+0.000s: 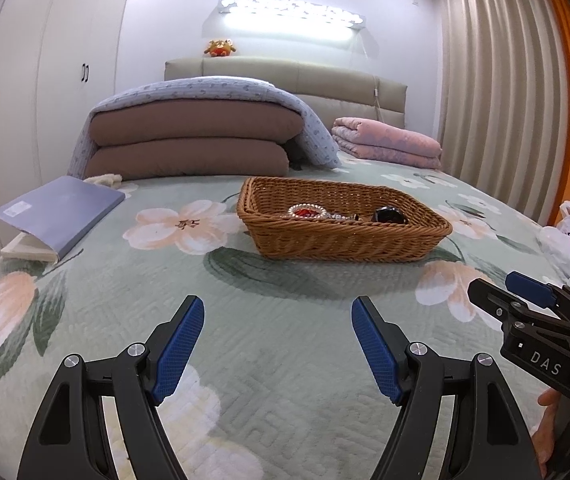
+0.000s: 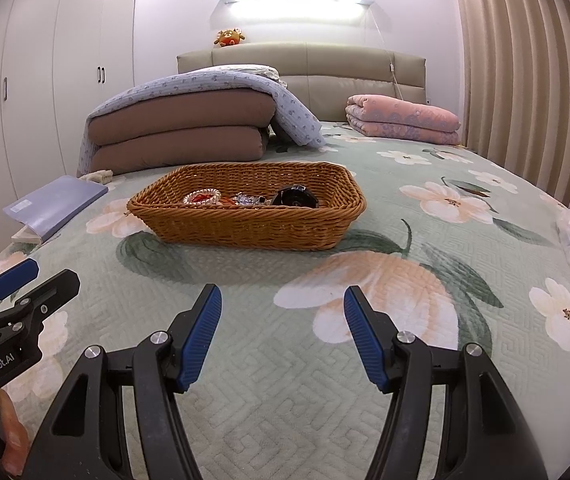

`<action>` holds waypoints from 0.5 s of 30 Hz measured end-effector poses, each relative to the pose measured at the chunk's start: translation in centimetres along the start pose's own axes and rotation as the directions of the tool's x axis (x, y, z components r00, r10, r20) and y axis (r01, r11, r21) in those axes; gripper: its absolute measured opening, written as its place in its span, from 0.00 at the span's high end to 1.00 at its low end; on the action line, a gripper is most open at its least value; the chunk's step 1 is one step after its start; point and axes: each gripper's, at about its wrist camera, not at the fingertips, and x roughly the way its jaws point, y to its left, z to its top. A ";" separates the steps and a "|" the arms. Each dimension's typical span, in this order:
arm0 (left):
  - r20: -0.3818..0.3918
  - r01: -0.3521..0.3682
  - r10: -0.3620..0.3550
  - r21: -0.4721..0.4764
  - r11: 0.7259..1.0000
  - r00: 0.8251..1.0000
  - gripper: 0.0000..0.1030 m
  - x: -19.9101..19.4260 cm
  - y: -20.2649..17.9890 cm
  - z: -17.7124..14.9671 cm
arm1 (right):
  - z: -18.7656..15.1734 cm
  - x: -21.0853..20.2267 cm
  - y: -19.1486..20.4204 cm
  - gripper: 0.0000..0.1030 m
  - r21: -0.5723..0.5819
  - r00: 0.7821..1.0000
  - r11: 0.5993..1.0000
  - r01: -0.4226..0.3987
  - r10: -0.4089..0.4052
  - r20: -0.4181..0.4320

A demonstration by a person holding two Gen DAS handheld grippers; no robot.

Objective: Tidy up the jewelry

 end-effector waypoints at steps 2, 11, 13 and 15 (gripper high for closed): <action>0.000 0.001 -0.001 -0.002 1.000 1.000 0.25 0.0 0.1 0.0 | 0.0 0.1 0.0 0.35 -0.003 1.000 1.000 0.001 -0.001 -0.002; 0.002 -0.003 0.003 0.010 1.000 1.000 0.25 -0.1 -0.1 0.0 | -0.1 0.1 0.1 0.35 -0.004 1.000 1.000 0.001 -0.001 -0.003; 0.001 -0.003 0.003 0.007 1.000 1.000 0.25 -0.1 -0.1 0.0 | -0.1 0.1 0.0 0.35 -0.005 1.000 1.000 0.001 -0.001 -0.003; 0.001 -0.003 0.003 0.006 1.000 1.000 0.25 0.0 -0.1 -0.1 | -0.1 0.1 0.0 0.35 -0.005 1.000 1.000 0.001 -0.001 -0.003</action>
